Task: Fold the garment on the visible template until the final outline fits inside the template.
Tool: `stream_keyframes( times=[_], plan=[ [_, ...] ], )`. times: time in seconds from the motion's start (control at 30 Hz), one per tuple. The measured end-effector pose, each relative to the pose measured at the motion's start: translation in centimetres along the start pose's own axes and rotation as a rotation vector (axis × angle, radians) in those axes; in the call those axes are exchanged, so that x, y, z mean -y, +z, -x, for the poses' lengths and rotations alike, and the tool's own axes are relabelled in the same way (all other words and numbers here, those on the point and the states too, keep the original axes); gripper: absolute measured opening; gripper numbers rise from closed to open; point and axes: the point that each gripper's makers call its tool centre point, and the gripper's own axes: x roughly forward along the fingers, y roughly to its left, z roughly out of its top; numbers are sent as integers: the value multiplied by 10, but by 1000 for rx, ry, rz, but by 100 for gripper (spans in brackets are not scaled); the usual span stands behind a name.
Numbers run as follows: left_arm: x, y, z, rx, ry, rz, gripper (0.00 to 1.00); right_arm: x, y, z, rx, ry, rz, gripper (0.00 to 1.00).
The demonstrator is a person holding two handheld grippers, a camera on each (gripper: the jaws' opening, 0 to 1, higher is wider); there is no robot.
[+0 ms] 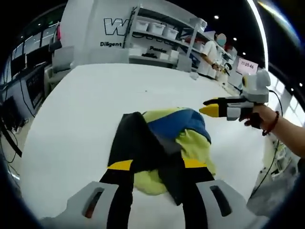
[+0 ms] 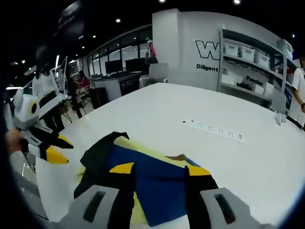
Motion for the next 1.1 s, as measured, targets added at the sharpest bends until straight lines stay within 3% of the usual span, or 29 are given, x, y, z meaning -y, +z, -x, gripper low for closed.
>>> stream_keyframes(
  times=[0.23,0.43,0.77,0.9,1.03,1.1],
  plan=[
    [14,-1,-22,0,-28,5,37,-28,-9,-14,-24,45,-11,39],
    [17,1,-37,0,-36,18,32,-37,-11,-29,-32,31,-45,43],
    [19,-7,-53,-28,-38,62,0,-35,-22,-51,-82,-52,-76,28],
    [20,-7,-52,-28,-38,55,0,-32,-28,-55,-97,-81,-73,14],
    [17,-5,-46,-24,-29,48,0,-33,-22,-52,-81,-83,-35,0],
    [15,-4,-45,-20,-23,48,0,-32,-19,-50,-77,-84,-23,0]
  ],
)
